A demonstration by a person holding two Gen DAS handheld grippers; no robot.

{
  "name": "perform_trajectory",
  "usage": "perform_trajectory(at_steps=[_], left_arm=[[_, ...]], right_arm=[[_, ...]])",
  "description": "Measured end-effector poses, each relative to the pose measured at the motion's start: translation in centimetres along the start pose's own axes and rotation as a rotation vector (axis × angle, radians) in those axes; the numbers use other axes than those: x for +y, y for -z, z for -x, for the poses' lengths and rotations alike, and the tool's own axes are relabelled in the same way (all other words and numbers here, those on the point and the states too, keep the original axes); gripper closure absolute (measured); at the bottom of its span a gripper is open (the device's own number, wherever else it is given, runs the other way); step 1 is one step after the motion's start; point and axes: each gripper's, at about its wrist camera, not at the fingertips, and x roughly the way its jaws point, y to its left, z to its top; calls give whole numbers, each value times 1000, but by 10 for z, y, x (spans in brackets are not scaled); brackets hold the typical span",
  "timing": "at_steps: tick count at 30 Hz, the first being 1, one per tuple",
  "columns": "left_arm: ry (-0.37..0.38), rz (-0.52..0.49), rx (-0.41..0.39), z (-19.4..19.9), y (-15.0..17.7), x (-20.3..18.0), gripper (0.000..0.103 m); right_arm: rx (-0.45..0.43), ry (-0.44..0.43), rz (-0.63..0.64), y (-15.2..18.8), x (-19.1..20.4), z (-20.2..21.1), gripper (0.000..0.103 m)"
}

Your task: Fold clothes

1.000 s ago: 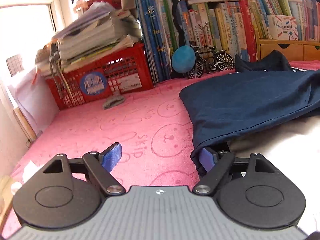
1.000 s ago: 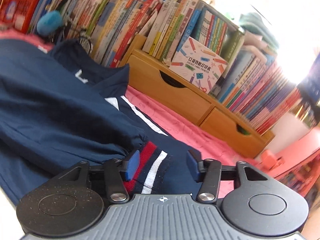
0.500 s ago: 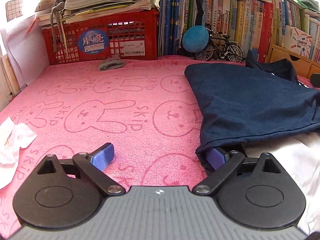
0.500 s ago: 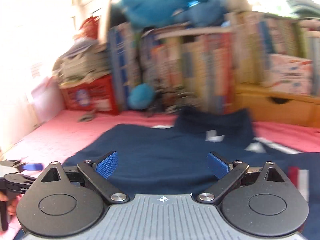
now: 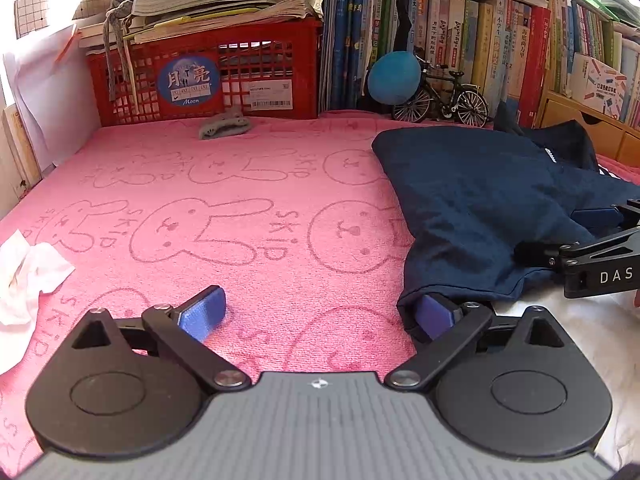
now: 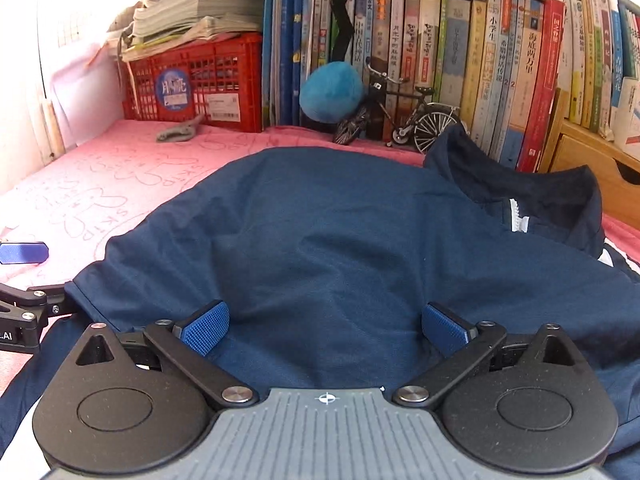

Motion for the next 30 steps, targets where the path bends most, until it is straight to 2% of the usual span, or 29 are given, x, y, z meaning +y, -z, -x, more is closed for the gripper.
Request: perform_trajectory(at_steps=[6, 10, 13, 15, 19, 22, 25, 26, 30], left_arm=[[68, 88, -10, 31, 15, 29, 5], [-24, 149, -66, 52, 16, 47, 9], [1, 115, -150, 58, -2, 23, 9], [10, 57, -172, 51, -14, -9, 9], [-29, -30, -122, 11, -22, -63, 9], [-78, -26, -71, -13, -19, -68, 13], [-75, 50, -1, -30, -18, -53, 8], [-82, 43, -1, -31, -17, -52, 3], [-129, -9, -11, -31, -13, -57, 2]], right_arm=[[2, -3, -2, -1, -1, -2, 0], [3, -3, -3, -3, -1, -4, 0], [3, -3, -4, -3, -1, -4, 0], [3, -3, -4, -3, -1, -4, 0], [3, -4, -5, -3, -1, -5, 0], [2, 0, 0, -3, 0, -5, 0], [3, -2, 0, -3, 0, -5, 0], [3, -2, -1, -3, 0, -5, 0], [2, -4, -12, -3, -2, -4, 0]])
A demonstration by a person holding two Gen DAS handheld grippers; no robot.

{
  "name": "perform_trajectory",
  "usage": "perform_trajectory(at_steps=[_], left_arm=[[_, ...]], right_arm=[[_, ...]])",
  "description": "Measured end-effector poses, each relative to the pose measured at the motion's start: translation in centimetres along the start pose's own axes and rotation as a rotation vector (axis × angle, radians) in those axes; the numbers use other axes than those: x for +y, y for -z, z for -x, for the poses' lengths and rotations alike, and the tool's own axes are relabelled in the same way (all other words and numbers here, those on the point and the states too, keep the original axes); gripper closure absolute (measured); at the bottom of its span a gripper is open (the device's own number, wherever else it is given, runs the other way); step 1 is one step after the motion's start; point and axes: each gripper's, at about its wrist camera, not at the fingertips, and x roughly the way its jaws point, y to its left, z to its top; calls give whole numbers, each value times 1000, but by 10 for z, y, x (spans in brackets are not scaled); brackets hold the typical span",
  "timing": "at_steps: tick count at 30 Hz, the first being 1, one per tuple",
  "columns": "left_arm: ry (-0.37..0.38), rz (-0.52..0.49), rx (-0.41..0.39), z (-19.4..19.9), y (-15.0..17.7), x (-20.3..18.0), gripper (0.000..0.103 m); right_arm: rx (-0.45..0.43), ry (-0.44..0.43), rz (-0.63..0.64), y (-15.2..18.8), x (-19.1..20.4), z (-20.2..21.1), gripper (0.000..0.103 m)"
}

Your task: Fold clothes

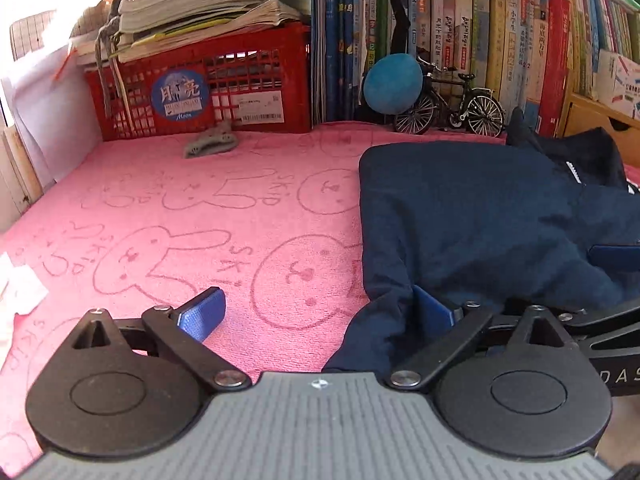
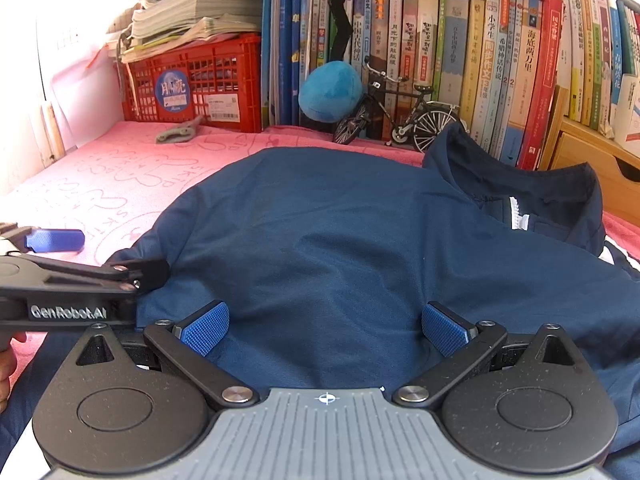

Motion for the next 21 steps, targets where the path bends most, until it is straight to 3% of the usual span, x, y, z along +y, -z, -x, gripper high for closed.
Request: perform_trajectory(at_steps=[5, 8, 14, 16, 17, 18, 21], left_arm=[[13, 29, 17, -3, -1, 6, 0], [29, 52, 27, -4, -2, 10, 0], [27, 39, 24, -3, -1, 7, 0], [29, 37, 24, -3, -2, 7, 0], [27, 34, 23, -3, -2, 7, 0], [24, 32, 22, -3, -2, 6, 0], [18, 26, 20, -3, -1, 5, 0]], right_arm=[[1, 36, -19, 5, -16, 10, 0], [-15, 22, -12, 16, -48, 24, 0], [-37, 130, -119, 46, -138, 60, 2], [-49, 101, -140, 52, -158, 68, 24], [-56, 93, -140, 55, -164, 72, 40], [-63, 85, -140, 58, -171, 76, 47], [-59, 106, -107, 61, -169, 76, 45]])
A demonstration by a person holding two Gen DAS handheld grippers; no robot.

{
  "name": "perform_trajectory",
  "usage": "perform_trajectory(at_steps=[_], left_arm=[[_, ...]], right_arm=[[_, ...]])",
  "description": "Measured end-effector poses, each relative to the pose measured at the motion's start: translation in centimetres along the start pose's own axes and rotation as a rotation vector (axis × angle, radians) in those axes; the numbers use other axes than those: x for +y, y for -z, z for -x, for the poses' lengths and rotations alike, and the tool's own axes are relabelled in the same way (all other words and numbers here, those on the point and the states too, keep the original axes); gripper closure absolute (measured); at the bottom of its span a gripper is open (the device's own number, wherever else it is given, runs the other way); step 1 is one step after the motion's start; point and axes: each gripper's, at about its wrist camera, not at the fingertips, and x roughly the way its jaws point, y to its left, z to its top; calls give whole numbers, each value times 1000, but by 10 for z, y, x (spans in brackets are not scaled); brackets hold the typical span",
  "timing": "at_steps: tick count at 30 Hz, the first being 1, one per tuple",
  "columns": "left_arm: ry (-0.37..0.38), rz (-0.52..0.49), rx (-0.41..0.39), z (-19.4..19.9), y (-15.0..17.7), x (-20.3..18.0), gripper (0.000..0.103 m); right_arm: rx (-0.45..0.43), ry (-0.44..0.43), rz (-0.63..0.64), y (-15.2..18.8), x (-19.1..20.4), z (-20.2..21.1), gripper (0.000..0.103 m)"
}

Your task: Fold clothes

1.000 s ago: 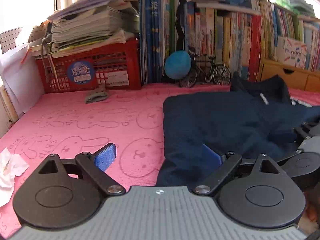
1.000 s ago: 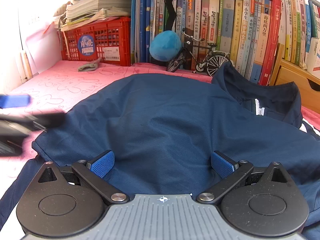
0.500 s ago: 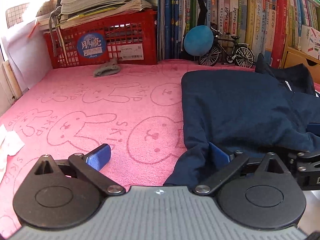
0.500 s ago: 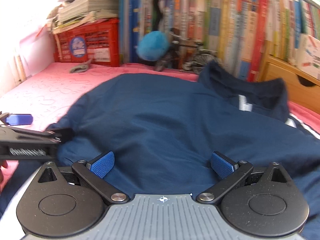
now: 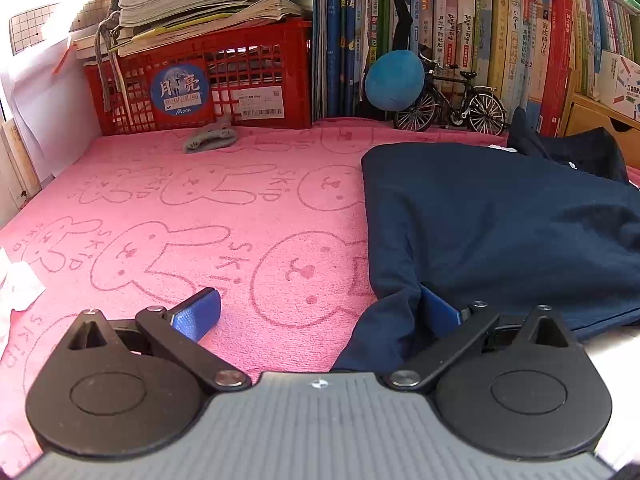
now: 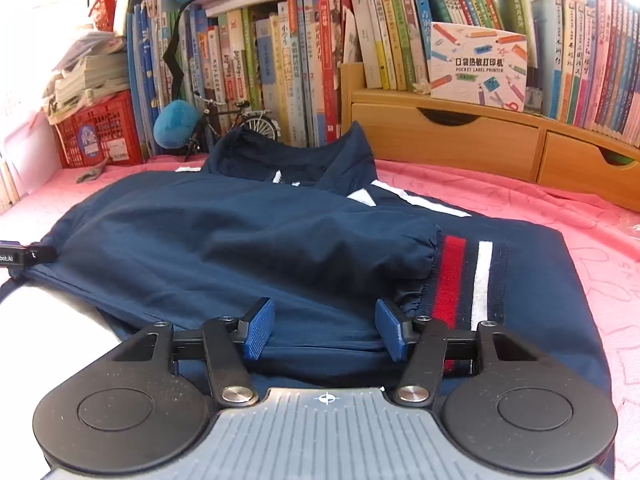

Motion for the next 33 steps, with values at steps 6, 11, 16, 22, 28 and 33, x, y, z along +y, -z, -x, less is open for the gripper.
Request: perform_trajectory(at_steps=[6, 11, 16, 22, 28, 33], left_arm=[[-2, 10, 0, 1, 0, 2, 0], [-20, 23, -8, 6, -2, 8, 0], [5, 330, 29, 10, -18, 50, 1], [-50, 158, -137, 34, -48, 23, 19], [135, -152, -205, 27, -60, -76, 11], [7, -261, -83, -28, -56, -99, 24]], right_arm=[[6, 34, 43, -3, 9, 1, 39], [10, 26, 37, -5, 9, 0, 38], [11, 24, 35, -5, 9, 0, 38], [12, 22, 36, -6, 8, 0, 38], [12, 22, 37, -7, 8, 0, 38], [13, 20, 35, -8, 8, 1, 38]])
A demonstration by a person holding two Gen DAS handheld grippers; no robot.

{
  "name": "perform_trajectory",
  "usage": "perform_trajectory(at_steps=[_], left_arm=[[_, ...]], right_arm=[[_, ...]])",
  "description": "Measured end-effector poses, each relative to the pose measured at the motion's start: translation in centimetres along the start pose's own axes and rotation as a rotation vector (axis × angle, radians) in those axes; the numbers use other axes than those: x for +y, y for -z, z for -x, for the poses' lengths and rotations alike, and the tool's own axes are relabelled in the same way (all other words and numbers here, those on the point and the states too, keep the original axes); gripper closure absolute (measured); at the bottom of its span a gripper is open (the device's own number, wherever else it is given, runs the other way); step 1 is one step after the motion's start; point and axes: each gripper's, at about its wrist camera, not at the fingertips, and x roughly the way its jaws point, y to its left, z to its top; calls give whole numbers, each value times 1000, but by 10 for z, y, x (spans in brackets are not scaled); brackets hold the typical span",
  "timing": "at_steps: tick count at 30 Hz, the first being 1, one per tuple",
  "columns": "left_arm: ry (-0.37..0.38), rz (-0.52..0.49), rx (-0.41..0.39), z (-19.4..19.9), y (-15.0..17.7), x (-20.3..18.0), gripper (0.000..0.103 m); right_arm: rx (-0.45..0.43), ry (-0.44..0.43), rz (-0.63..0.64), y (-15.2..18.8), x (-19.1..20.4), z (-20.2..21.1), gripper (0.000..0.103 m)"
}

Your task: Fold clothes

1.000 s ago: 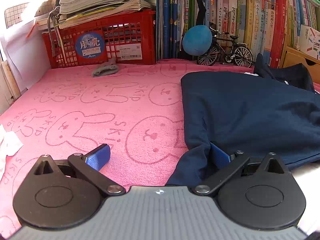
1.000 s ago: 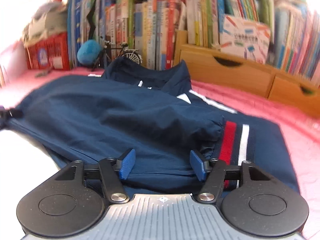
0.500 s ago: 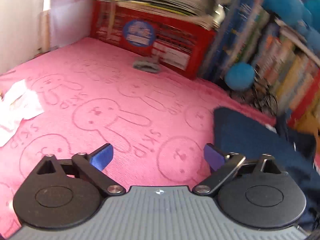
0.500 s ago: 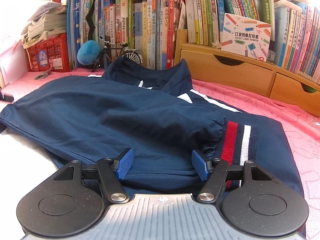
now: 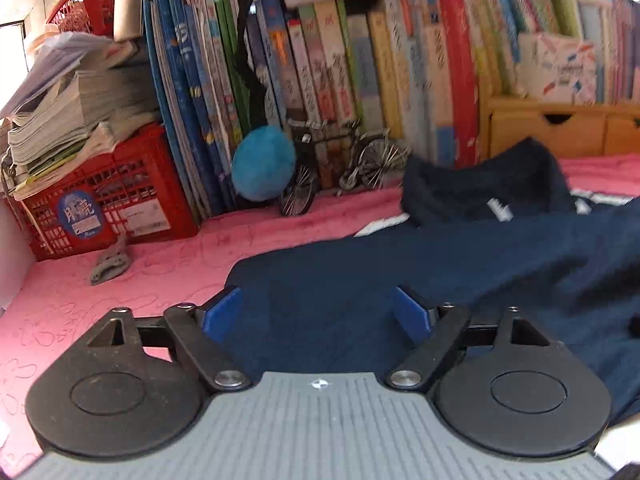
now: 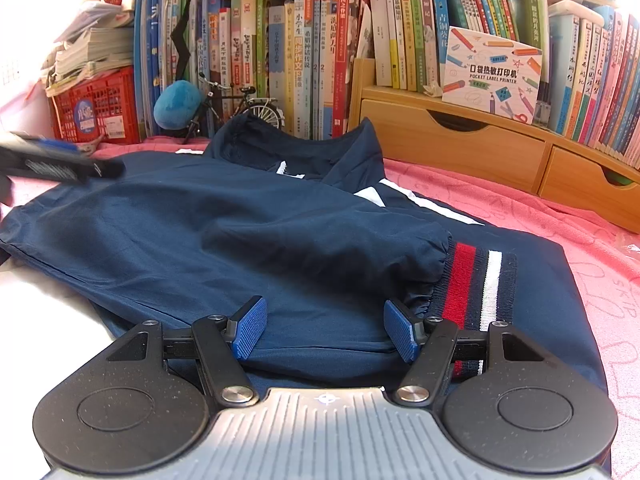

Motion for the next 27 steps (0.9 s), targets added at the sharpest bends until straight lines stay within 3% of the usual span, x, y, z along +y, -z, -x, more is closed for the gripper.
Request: perform_trajectory(at_steps=[2, 5, 8, 18, 25, 27], left_arm=[[-75, -18, 20, -15, 12, 11, 21], [-83, 111, 41, -22, 18, 43, 14], [-39, 223, 74, -27, 21, 64, 8], [-64, 216, 82, -30, 18, 63, 3], [-14, 310, 111, -37, 21, 78, 0], [-17, 306, 110, -37, 21, 77, 0]], right_arm=[[0, -1, 0, 0, 0, 0, 38], [0, -4, -1, 0, 0, -1, 38], [2, -11, 1, 0, 0, -1, 35], [0, -18, 18, 3, 4, -2, 29], [-56, -69, -40, 13, -12, 18, 30], [-58, -14, -54, 17, -18, 25, 30]])
